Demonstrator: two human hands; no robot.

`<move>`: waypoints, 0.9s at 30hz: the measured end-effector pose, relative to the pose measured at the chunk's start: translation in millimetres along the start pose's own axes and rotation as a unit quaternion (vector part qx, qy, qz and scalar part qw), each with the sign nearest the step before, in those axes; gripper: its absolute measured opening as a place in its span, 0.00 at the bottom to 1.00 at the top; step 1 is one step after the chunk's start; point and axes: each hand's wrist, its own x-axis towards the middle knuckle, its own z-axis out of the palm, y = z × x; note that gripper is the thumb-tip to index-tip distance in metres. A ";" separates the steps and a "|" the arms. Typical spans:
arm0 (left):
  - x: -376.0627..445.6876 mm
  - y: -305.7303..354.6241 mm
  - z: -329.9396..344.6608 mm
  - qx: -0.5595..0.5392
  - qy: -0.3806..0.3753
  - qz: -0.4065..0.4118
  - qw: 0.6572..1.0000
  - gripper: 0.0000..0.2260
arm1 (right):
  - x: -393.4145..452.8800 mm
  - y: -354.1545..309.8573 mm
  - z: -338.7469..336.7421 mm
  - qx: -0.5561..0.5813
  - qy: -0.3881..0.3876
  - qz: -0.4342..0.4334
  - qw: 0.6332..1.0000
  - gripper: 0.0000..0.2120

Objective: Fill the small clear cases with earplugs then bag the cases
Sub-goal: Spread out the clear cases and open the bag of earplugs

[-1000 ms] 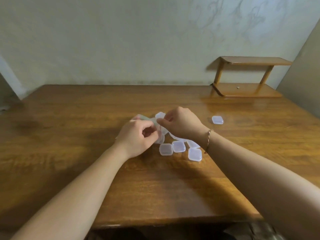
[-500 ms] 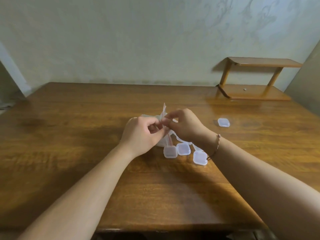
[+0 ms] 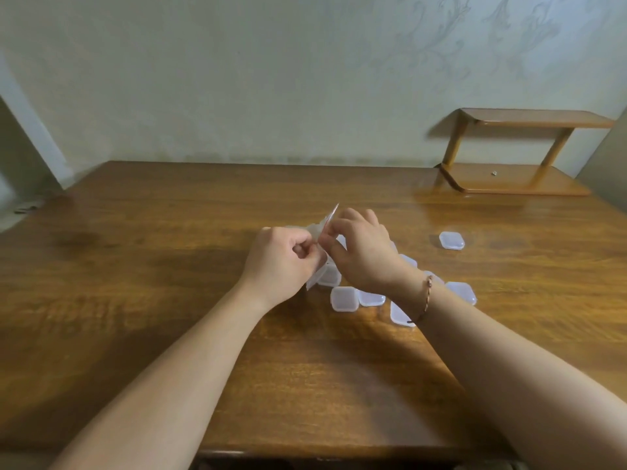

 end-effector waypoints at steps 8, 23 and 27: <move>8.3 -12.4 -38.0 0.040 0.119 -0.149 0.981 0.09 | -10.4 6.4 -17.0 -0.095 0.008 0.037 0.995 0.14; 9.4 -32.2 -30.3 -0.045 0.153 -0.007 0.987 0.11 | -4.5 27.8 -6.7 0.000 0.207 -0.034 0.978 0.05; 23.6 -58.0 -17.3 0.144 -0.016 -0.215 0.966 0.22 | -9.6 28.9 -9.2 0.056 0.204 -0.097 0.972 0.03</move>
